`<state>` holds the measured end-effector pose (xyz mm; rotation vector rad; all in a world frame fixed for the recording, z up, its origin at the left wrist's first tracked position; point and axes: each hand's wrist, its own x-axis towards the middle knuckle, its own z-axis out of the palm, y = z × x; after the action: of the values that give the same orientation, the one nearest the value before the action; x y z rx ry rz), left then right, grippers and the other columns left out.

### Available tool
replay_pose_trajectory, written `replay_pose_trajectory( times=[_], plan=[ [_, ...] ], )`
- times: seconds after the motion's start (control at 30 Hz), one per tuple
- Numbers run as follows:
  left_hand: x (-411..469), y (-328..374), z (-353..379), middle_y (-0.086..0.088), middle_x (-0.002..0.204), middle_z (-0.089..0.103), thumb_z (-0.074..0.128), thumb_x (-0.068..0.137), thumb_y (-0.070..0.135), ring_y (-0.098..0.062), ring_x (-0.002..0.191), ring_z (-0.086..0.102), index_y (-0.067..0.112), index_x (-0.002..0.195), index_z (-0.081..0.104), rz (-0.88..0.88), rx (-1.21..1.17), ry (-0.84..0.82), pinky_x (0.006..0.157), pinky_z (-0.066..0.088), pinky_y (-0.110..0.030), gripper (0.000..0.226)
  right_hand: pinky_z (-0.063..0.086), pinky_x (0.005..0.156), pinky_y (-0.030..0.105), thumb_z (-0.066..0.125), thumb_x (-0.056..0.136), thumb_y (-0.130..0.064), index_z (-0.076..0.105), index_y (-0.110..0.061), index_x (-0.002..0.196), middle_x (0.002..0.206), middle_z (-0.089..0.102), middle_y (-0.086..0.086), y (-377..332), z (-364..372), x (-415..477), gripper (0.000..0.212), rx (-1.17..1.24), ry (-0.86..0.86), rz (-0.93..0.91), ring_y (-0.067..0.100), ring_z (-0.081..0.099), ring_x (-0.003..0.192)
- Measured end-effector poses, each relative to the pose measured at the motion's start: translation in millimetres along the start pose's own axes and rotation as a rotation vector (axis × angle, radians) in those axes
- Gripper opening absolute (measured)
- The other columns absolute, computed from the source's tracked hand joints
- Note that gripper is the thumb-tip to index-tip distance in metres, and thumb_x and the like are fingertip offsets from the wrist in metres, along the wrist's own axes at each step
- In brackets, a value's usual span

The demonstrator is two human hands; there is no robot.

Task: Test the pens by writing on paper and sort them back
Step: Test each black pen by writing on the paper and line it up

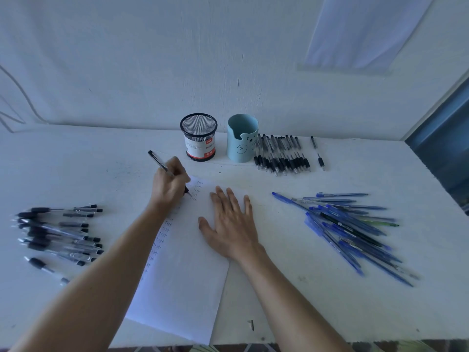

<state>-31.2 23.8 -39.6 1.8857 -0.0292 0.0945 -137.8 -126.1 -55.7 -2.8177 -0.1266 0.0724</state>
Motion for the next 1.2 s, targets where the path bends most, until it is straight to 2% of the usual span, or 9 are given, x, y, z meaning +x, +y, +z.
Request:
replay_pose_trajectory(
  times=[0.07,0.17,0.23,0.37,0.53,0.77,0.93,1.1,1.2],
  plan=[
    [0.8,-0.9,-0.9,0.0,0.052,0.042,0.054,0.084,0.02,-0.018,0.042,0.039,0.02,0.084,0.047,0.007,-0.132,0.044,0.045,0.034,-0.023,0.007,-0.014,0.121,0.048,0.029,0.1,-0.051,0.012,-0.018,0.158,0.167,0.0,-0.005,0.2,-1.2,0.3,0.069,0.023,-0.003,0.011,0.013,-0.007,0.153],
    [1.6,-0.4,-0.2,0.001,0.046,0.045,0.045,0.097,0.052,-0.019,0.039,0.041,0.02,0.103,0.045,-0.033,-0.131,0.134,0.047,0.036,-0.03,0.033,-0.01,0.121,0.046,0.033,0.1,-0.051,0.012,-0.019,0.158,0.167,0.002,-0.007,1.4,-3.1,2.0,0.07,0.036,-0.021,0.014,0.012,-0.005,0.153],
    [0.4,1.3,-1.5,-0.003,0.044,0.048,0.035,0.104,0.051,-0.017,0.037,0.042,0.014,0.111,0.052,-0.004,-0.09,0.147,0.047,0.035,-0.03,0.041,-0.005,0.122,0.045,0.035,0.099,-0.054,0.014,-0.021,0.158,0.167,0.003,-0.008,4.2,-6.3,3.5,0.071,0.043,-0.04,0.004,0.012,-0.003,0.153],
    [-7.0,3.0,-5.8,0.002,0.039,0.042,0.035,0.107,0.043,-0.021,0.04,0.04,0.017,0.102,0.064,0.019,-0.1,0.075,0.044,0.032,-0.025,0.039,0.005,0.122,0.044,0.034,0.098,-0.06,0.014,-0.025,0.157,0.166,0.002,-0.011,14.1,-13.1,4.2,0.072,0.009,-0.076,-0.043,0.011,-0.002,0.153],
    [-17.0,5.2,-13.4,0.004,0.04,0.042,0.045,0.104,0.047,-0.018,0.038,0.041,0.013,0.092,0.067,-0.025,-0.064,-0.037,0.041,0.032,-0.022,0.042,0.005,0.121,0.043,0.03,0.099,-0.061,0.011,-0.024,0.158,0.166,0.0,-0.011,16.2,-13.0,1.9,0.072,-0.016,-0.066,-0.057,0.01,-0.004,0.152],
    [-23.4,6.2,-12.7,0.003,0.044,0.054,0.061,0.096,0.038,-0.011,0.037,0.044,0.021,0.078,0.067,0.019,0.34,-0.139,0.048,0.037,-0.025,0.026,0.008,0.119,0.041,0.03,0.1,-0.055,0.015,-0.021,0.157,0.166,0.009,-0.009,17.2,-10.6,2.0,0.068,0.029,-0.017,-0.056,0.011,0.003,0.152],
    [-27.7,12.8,-2.0,-0.002,0.079,0.058,0.057,0.092,0.047,-0.024,0.076,0.057,0.026,0.104,0.053,0.05,0.859,-0.306,0.058,0.038,-0.032,0.024,0.023,0.112,0.037,0.027,0.092,-0.043,0.032,-0.015,0.151,0.155,0.037,0.0,19.8,-8.1,2.4,0.065,0.202,0.11,0.014,0.015,0.028,0.145],
    [-24.7,10.5,-3.8,-0.002,0.087,0.065,0.052,0.094,0.054,-0.027,0.091,0.06,0.028,0.104,0.056,0.031,0.821,-0.212,0.066,0.043,-0.034,0.028,0.024,0.109,0.035,0.04,0.099,-0.034,0.035,-0.021,0.148,0.153,0.039,-0.005,22.5,-6.2,1.7,0.05,0.217,0.132,0.001,0.012,0.029,0.143],
    [-18.9,2.1,-8.9,-0.004,0.12,0.065,0.047,0.1,0.037,-0.031,0.117,0.051,0.025,0.122,0.06,0.099,0.797,-0.039,0.09,0.041,-0.04,0.028,0.022,0.107,0.035,0.04,0.101,-0.035,0.031,-0.037,0.149,0.151,0.038,-0.013,20.3,-11.6,3.6,0.049,0.249,0.113,0.018,0.009,0.027,0.142]
  ],
)
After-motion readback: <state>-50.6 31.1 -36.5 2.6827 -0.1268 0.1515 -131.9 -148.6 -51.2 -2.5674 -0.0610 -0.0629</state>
